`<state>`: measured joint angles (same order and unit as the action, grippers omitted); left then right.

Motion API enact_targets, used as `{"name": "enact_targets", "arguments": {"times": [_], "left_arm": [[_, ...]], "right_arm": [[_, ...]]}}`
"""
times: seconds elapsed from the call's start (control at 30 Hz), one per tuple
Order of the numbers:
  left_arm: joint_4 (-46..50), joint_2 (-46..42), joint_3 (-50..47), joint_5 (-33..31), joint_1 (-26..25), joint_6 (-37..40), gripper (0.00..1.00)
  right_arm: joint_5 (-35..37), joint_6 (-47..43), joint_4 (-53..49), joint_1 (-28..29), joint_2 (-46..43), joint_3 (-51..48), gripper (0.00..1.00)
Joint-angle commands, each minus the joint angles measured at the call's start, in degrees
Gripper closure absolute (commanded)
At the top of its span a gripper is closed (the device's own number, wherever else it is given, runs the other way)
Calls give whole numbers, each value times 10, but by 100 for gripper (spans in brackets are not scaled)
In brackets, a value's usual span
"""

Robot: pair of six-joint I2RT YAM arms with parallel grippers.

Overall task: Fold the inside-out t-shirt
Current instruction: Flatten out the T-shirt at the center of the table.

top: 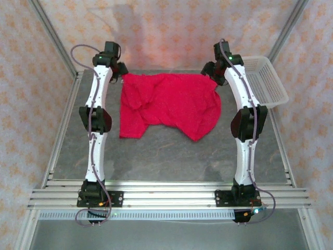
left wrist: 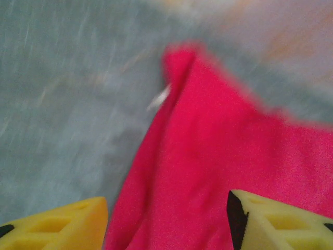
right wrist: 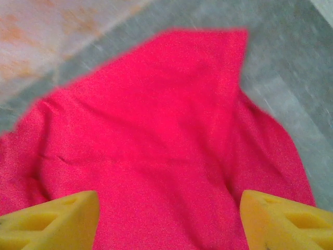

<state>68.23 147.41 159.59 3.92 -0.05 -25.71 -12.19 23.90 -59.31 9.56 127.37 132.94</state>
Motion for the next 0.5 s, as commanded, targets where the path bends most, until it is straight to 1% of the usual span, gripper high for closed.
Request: {"name": "enact_targets", "arguments": {"times": [0.0, 0.07, 0.1, 0.17, 0.23, 0.3, 0.37, 0.47], "left_arm": [[31, -201, -186, -69, -21, 23, 41], [-94, -339, -438, -69, -39, 27, 42], [-137, -399, -525, -59, -41, 20, 44], [-182, -482, -665, -45, -37, 0, 48], [-196, -532, -748, -29, -36, -8, 50], [-222, -565, -821, 21, -36, -11, 51], [-253, -587, -881, 70, -36, -20, 52], [-296, -600, -952, 108, -39, -34, 53]], "right_arm": [[18, -12, -13, 15, -90, -96, 28], [13, -7, 42, 26, -153, -225, 28], [11, -4, 66, 30, -180, -280, 29], [5, 2, 117, 42, -237, -397, 30], [6, 6, 145, 53, -278, -482, 32], [12, 11, 166, 62, -312, -554, 34], [6, 25, 194, 64, -341, -621, 37], [-18, 45, 243, 67, -363, -697, 39]]}}
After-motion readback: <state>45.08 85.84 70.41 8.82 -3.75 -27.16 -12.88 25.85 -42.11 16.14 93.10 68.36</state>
